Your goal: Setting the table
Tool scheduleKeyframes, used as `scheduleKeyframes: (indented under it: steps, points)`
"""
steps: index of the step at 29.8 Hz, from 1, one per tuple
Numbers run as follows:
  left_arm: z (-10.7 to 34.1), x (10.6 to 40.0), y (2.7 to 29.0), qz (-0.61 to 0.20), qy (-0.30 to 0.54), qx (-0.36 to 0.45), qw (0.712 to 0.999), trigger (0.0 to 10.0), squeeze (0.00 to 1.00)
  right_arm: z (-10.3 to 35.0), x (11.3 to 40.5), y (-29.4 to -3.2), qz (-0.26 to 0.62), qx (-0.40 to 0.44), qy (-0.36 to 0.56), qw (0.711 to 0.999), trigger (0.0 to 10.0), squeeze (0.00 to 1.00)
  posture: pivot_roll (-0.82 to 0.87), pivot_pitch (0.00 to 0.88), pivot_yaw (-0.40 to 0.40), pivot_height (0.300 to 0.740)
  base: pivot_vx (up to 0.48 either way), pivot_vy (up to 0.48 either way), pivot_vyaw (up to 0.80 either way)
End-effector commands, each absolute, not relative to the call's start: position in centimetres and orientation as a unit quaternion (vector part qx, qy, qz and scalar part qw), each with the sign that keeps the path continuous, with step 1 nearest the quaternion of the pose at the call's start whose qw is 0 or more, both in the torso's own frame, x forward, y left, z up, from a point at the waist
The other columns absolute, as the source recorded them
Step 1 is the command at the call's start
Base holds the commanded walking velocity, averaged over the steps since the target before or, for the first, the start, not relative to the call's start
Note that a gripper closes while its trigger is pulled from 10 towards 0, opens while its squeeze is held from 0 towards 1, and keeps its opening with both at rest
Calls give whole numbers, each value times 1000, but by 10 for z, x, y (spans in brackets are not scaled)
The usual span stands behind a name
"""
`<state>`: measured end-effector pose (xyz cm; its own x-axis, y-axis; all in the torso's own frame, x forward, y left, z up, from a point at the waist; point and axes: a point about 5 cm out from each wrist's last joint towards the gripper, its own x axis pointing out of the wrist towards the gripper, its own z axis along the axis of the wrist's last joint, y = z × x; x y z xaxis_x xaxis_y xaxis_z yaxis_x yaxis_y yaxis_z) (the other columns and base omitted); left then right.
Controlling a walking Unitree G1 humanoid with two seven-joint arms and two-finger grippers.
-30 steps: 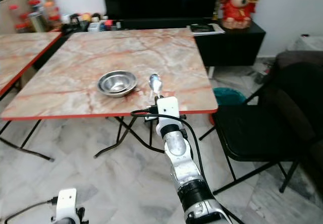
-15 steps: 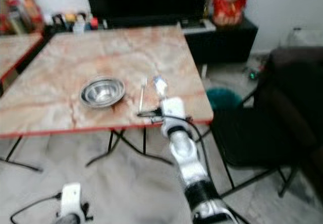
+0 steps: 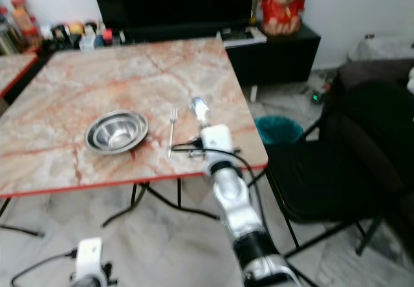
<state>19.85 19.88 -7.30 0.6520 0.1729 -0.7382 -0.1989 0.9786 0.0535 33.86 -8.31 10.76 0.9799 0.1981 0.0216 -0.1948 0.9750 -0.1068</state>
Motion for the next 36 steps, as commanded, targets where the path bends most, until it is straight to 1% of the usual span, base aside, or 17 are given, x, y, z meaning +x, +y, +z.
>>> scheduleKeyframes:
  steps: [1,5,7,27,36]
  points:
    - [-72,198,210,115,402,-10,908,10000,0,115,338,-68,122,-52,-33,991,10000,0,-22,0,31,740,326,0,0]
    - [-72,198,210,116,402,-10,908,10000,0,115,338,-67,128,-61,-36,989,10000,0,-22,0,31,740,326,0,0]
    - [-72,197,210,116,403,-10,908,10000,0,113,337,-67,127,-59,-31,990,10000,0,-22,0,30,740,324,0,647]
    - [-73,195,209,113,406,-8,907,10000,0,104,337,-75,98,-60,-8,993,10000,0,-20,0,32,740,324,0,0]
    - [-75,191,209,112,411,-8,905,10000,0,93,335,-77,87,-59,17,994,10000,0,-18,0,30,740,0,0,0]
